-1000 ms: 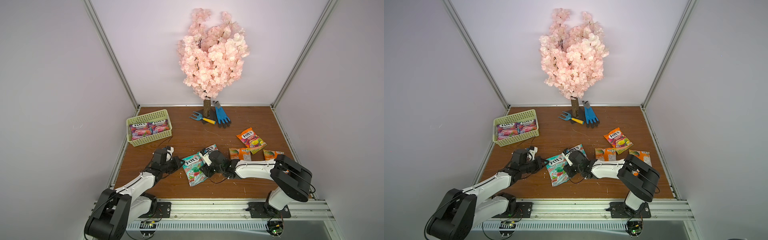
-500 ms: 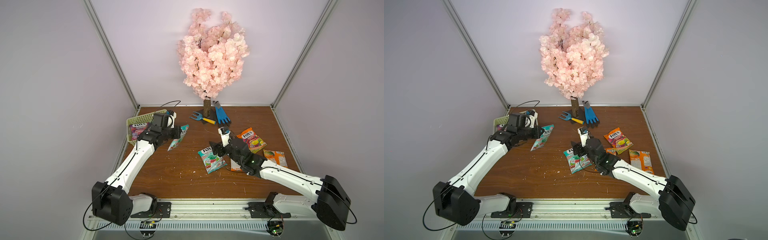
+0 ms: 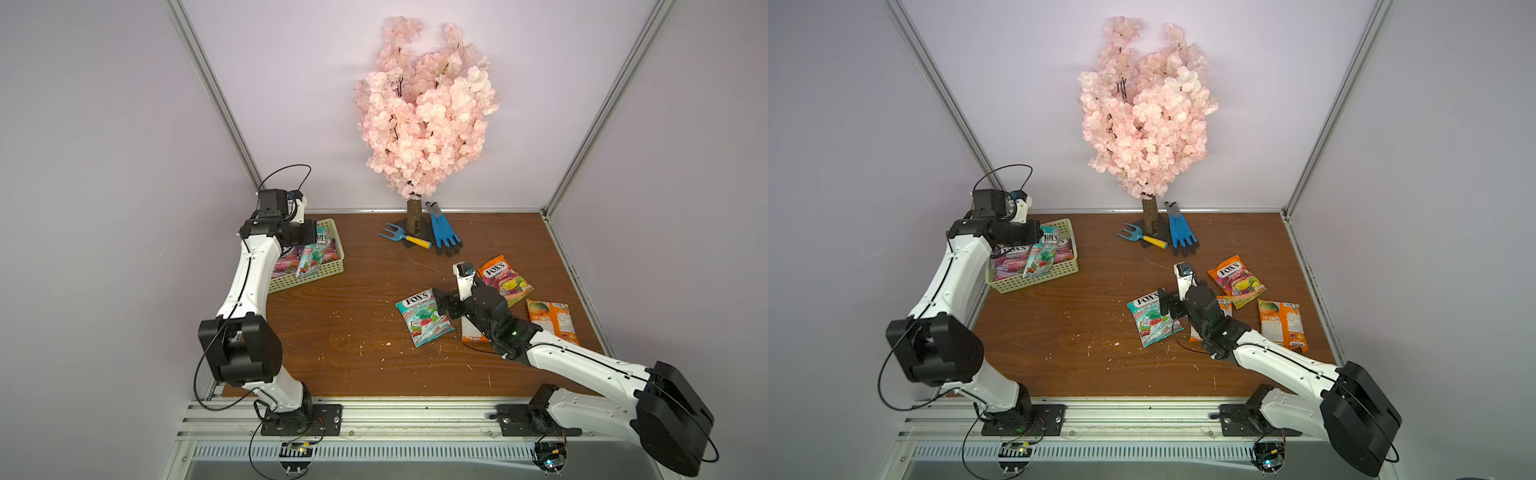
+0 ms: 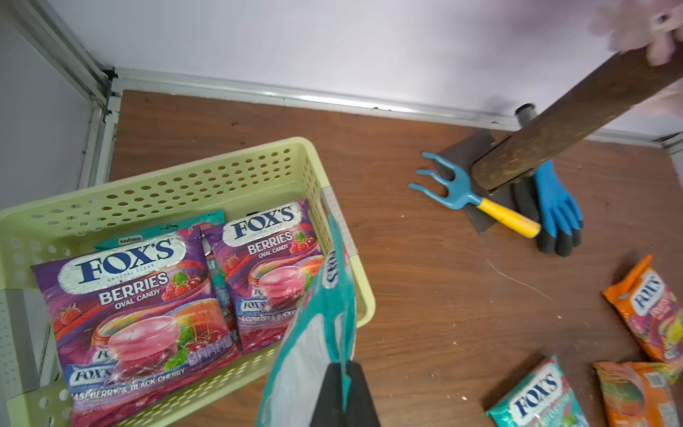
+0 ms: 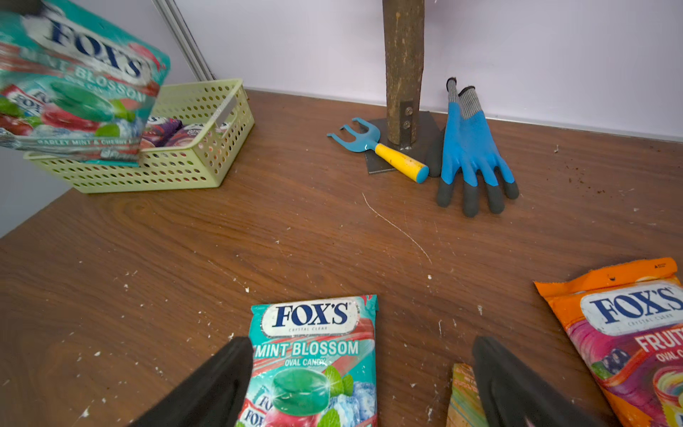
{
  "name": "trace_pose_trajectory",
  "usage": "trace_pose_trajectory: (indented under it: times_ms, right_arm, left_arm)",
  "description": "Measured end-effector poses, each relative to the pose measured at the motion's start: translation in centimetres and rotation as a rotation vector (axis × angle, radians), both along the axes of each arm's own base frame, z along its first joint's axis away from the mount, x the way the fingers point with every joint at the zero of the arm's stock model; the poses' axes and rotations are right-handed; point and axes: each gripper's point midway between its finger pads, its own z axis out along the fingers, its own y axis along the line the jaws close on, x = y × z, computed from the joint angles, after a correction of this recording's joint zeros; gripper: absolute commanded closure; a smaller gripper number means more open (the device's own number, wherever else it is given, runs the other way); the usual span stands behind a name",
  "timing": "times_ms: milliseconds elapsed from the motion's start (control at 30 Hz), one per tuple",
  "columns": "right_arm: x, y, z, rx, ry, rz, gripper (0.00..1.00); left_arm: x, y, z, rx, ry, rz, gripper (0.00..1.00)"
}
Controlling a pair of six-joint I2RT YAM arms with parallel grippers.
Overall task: Put the candies in the basket
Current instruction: Place the candy in the basket.
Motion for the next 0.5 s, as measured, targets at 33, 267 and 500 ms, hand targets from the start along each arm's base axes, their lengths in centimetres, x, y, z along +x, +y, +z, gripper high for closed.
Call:
trace_pose_trajectory:
  times_ms: [33, 267, 500]
  right_arm:
    - [0.0, 0.0, 0.2, 0.005, -0.004, 0.0, 0.01]
    - [0.0, 0.0, 0.5, 0.014, -0.011, -0.001, 0.01]
    - [0.0, 0.0, 0.5, 0.014, -0.011, -0.002, 0.01]
  left_arm:
    - [0.7, 0.1, -0.8, 0.002, 0.018, -0.004, 1.0]
    - [5.6, 1.5, -4.1, 0.021, 0.074, -0.002, 1.0]
    - [7.5, 2.5, -5.4, -0.033, 0.097, 0.029, 1.0]
